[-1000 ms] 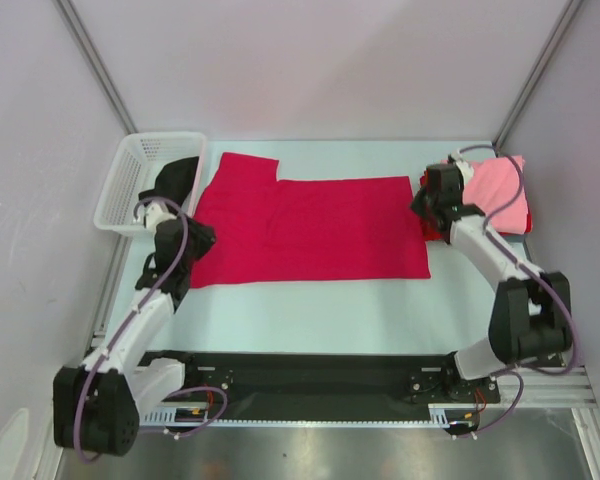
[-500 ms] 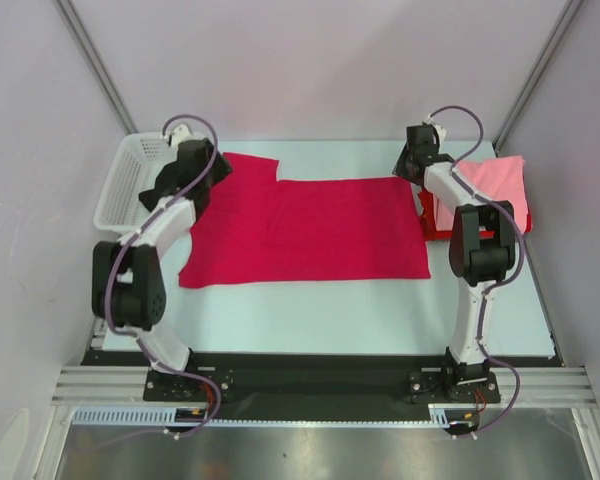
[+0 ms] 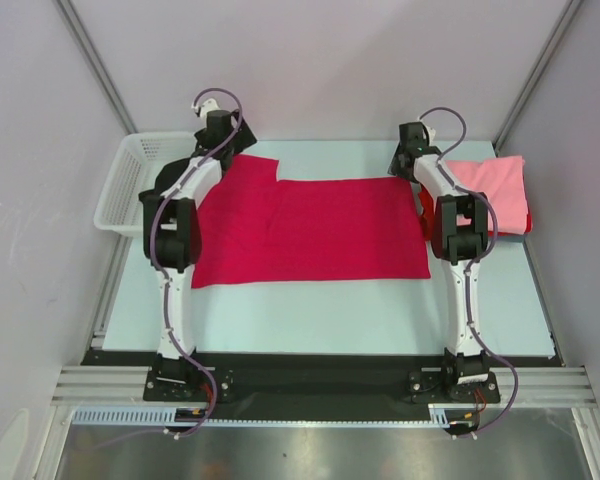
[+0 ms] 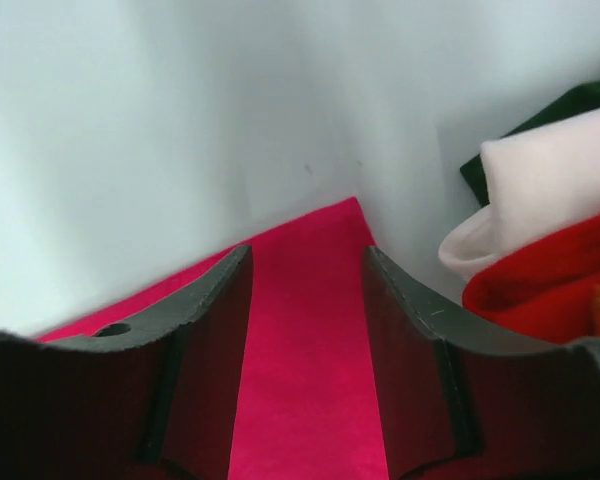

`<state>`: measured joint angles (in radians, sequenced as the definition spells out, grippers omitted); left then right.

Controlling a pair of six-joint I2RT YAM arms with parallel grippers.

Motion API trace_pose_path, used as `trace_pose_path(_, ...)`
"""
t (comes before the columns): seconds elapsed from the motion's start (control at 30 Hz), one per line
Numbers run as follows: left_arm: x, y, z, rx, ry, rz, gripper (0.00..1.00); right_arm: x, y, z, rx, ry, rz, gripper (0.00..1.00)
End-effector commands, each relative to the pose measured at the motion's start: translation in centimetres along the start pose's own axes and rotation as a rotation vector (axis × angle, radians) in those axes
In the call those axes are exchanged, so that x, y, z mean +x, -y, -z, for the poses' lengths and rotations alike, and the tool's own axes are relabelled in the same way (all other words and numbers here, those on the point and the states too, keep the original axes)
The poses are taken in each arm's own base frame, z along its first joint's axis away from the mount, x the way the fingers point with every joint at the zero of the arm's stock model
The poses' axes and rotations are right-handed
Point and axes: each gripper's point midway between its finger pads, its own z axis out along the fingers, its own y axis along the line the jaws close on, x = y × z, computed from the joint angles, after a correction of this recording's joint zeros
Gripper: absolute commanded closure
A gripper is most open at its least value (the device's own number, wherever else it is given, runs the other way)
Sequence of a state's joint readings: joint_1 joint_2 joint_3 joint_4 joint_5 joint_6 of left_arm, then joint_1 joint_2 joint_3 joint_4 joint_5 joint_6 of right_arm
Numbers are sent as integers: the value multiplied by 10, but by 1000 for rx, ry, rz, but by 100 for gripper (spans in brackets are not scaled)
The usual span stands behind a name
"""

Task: Fold and stack the t-shirts
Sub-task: Fold the tshirt

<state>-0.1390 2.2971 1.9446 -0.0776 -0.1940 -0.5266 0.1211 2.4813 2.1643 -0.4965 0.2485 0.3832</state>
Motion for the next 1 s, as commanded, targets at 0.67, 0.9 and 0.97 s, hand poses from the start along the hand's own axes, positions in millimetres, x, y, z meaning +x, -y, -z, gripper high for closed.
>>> trace_pose_path(0.67,18,-45,-56,-112,-10,104,6,15,12,-17,27,-95,2,52)
trace_pose_path(0.9,17,-49,-61,-112,-8,128,8,23,2,-17,-21,-115,-1,69)
trace_pose_path(0.97,12,-45,-62,-101,-2,133,12,25,2,-18,-25,-118,2,69)
